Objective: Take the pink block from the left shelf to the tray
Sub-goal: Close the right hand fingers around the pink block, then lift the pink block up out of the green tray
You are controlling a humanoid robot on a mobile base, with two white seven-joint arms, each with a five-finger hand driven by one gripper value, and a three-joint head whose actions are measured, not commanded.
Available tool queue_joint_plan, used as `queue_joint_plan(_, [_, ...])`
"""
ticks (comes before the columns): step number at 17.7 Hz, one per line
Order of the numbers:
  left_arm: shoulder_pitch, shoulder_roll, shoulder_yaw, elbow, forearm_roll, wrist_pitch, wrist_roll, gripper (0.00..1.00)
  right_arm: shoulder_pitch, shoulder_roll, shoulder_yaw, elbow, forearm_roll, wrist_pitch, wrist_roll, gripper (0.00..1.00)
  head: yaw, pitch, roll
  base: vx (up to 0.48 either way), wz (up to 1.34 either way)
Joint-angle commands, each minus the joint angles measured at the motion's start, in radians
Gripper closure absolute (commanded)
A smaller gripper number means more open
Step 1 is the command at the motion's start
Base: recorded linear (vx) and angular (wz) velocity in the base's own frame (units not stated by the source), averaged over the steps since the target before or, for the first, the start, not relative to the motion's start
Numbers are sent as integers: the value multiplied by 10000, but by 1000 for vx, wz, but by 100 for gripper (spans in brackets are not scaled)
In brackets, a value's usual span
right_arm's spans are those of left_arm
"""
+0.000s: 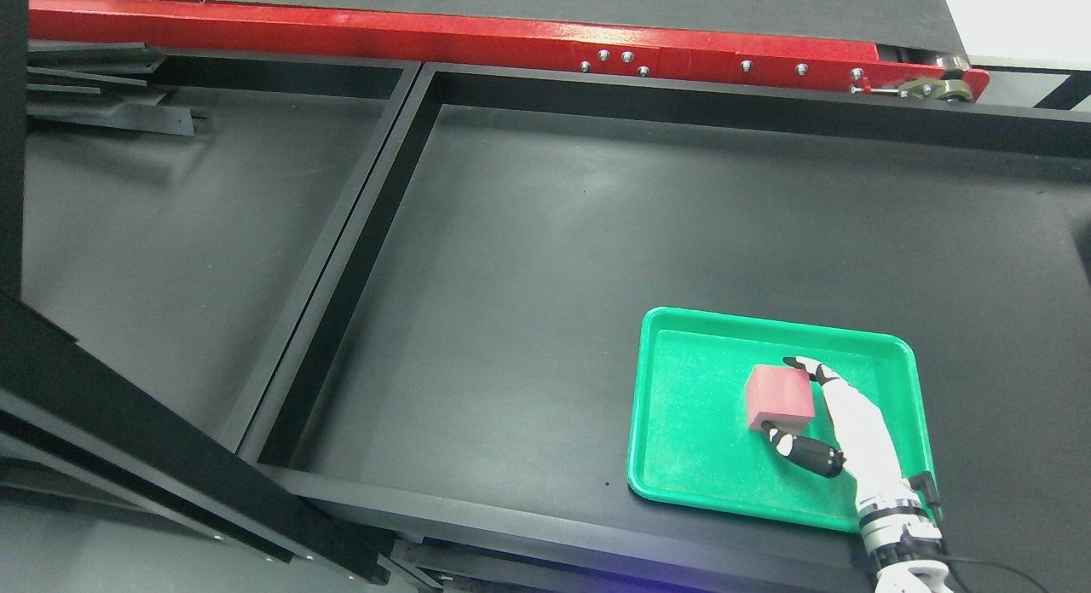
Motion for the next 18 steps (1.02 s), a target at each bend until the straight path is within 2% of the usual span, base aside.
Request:
queue_joint_plan(1, [92, 174, 0, 0, -15, 8, 6, 0, -14, -1, 296, 289, 30, -31, -141, 68, 0, 0, 0, 0, 0])
queue_joint_plan(3, [92, 174, 0, 0, -15, -7, 6, 0, 1, -17, 296, 274, 15, -138, -233, 87, 0, 0, 0, 0, 0])
queue_joint_plan(5, [92, 174, 0, 0, -15, -7, 6, 0, 1, -17, 296, 274, 15, -306, -325, 95, 0, 0, 0, 0, 0])
queue_joint_plan(9, [92, 174, 0, 0, -15, -7, 6, 0, -14, -32, 204, 274, -61, -720, -753, 96, 0, 0, 0, 0, 0])
queue_joint_plan(18, [92, 174, 0, 0, -15, -7, 6, 0, 62, -63, -193, 90, -383, -3036, -2962, 96, 0, 0, 0, 0, 0])
